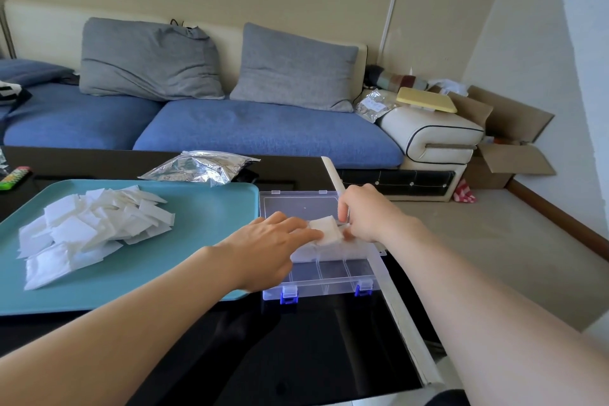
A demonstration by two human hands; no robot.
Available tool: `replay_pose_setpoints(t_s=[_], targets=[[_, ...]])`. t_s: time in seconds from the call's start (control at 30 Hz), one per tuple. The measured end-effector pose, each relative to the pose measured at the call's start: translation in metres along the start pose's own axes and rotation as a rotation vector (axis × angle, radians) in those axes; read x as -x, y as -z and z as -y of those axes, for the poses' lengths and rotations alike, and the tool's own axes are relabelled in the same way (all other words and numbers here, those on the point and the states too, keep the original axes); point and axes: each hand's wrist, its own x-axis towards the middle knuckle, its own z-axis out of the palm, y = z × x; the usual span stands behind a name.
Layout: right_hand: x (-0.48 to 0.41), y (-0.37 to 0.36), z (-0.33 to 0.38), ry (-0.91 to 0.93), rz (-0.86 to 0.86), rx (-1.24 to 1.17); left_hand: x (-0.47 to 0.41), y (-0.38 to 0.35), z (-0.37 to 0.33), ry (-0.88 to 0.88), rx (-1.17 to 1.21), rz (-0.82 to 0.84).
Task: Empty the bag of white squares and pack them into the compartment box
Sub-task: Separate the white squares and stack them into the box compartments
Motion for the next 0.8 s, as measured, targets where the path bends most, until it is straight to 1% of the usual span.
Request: replay_pose_setpoints(t_s=[0.13, 0.23, 0.33, 0.4, 0.47, 0.57, 0.67, 0.73, 0.8], targets=[[0.004, 0.003, 0.009, 0.035, -0.035, 0.166, 0.001, 0.002, -0.001, 0.003, 0.005, 0.018], [0.007, 0.003, 0.014, 0.056, 0.022, 0.293, 0.002, 0.002, 0.000, 0.003, 0.002, 0.021], [0.010, 0.004, 0.023, 0.040, 0.067, 0.354, 0.001, 0.002, 0.000, -0.004, 0.011, 0.032], [0.013, 0.006, 0.034, 0.032, 0.040, 0.385, 0.001, 0.007, 0.001, 0.005, 0.078, 0.031], [0.015, 0.011, 0.048, 0.023, -0.046, 0.367, 0.002, 0.016, 0.006, 0.034, 0.106, -0.030], [0.015, 0.020, 0.076, 0.032, -0.220, 0.360, 0.013, 0.035, 0.023, 0.163, 0.049, -0.097], [0.015, 0.025, 0.106, 0.072, -0.339, 0.351, 0.035, 0.049, 0.047, 0.370, 0.013, -0.036], [0.015, 0.025, 0.128, 0.096, -0.335, 0.345, 0.049, 0.050, 0.066, 0.491, 0.012, 0.021], [0.014, 0.022, 0.152, 0.145, -0.276, 0.319, 0.064, 0.048, 0.088, 0.595, 0.003, 0.096]])
